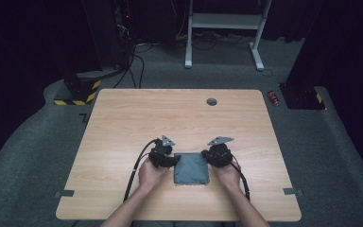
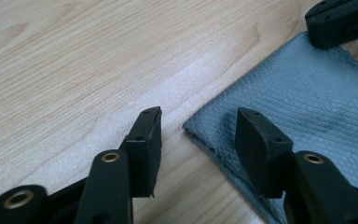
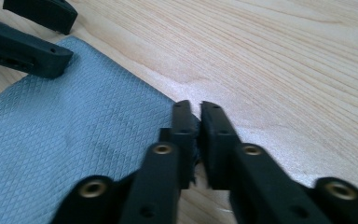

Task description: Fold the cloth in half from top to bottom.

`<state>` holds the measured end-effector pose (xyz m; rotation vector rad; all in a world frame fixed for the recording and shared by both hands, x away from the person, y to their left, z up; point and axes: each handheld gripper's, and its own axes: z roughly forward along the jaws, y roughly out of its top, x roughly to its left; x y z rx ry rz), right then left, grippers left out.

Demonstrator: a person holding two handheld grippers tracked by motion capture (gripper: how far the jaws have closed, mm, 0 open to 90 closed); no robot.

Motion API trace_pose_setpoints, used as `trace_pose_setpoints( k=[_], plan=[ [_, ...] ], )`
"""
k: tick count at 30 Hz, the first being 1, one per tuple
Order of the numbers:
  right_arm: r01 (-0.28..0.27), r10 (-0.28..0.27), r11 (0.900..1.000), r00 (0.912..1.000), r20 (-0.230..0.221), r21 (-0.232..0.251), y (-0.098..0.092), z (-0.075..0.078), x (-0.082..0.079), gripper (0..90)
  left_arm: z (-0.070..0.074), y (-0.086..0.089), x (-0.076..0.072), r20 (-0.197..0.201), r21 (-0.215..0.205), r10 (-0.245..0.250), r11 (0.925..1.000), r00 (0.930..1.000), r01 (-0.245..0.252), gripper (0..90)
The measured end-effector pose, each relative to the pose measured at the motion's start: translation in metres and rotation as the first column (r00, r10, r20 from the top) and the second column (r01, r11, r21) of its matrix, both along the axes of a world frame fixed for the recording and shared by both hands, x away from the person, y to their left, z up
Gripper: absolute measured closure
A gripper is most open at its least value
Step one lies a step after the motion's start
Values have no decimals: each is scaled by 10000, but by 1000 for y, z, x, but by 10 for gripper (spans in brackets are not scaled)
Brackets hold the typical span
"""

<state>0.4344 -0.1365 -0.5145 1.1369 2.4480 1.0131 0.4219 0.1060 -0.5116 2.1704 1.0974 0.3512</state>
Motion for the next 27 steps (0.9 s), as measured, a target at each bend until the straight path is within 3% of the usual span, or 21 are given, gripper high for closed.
trace_pose_setpoints(
  k=[6,8,10,12,16,21,27],
  plan=[
    [-135,141,9995,9997,193,-301,3,1,1,888,-1,4,3,-327,-610,-229,9979,9992,209,676],
    [-113,119,9993,9998,178,-356,3,1,1,891,-1,3,3,-229,-511,-302,9983,9993,290,760],
    [-135,146,9987,9996,225,-484,4,2,2,892,0,3,6,-520,-513,-478,9977,9975,452,813],
    [-166,183,9981,9994,277,-591,5,3,3,893,3,1,9,-526,-180,-628,9979,9966,619,864],
    [-15,33,9982,9996,295,-608,7,5,8,895,5,-2,16,-425,129,-669,9976,9969,675,883],
    [173,-141,9972,9989,449,-723,13,9,22,896,9,4,36,-229,-139,-170,9998,9996,167,885],
    [546,-497,9927,9977,470,-1080,23,8,43,887,12,4,59,-429,-87,225,9997,9988,-229,870]
  ],
)
